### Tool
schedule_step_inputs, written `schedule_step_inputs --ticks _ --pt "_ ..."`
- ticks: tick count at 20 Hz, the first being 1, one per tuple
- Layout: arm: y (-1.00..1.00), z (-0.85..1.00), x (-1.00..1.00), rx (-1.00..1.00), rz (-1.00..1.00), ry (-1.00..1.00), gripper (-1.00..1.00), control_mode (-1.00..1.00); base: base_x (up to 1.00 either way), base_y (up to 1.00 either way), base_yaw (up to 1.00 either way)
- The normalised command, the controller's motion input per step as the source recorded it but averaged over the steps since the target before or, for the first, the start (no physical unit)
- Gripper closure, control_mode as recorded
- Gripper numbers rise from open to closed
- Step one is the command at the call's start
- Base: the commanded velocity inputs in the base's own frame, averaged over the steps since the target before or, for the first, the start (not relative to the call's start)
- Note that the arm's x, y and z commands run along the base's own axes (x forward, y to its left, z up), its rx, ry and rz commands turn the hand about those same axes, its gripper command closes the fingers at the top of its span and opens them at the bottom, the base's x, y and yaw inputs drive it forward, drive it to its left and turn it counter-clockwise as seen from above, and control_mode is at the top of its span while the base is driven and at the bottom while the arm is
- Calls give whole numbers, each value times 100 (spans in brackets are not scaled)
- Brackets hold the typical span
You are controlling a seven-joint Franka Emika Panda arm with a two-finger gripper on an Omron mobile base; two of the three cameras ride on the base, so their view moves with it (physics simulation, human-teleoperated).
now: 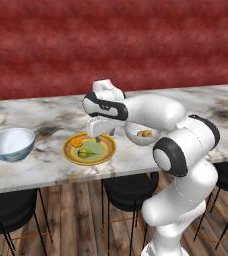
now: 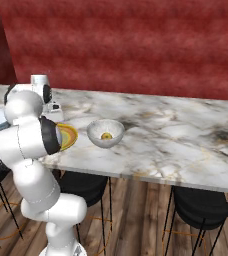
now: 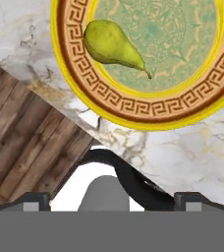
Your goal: Take the fruits from the plate on the dining counter and place two fruits in each bowl.
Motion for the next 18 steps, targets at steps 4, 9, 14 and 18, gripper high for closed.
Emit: schedule_step_inputs --ticks 4,9,14,18 --pt "53 -39 19 17 31 -2 -100 -100 0 0 0" --pt "34 -39 29 23 24 -7 -100 -100 0 0 0" --pt "0 -11 49 6 5 -11 -100 -100 0 0 0" --pt "1 -31 46 0 3 -2 -100 -100 0 0 0"
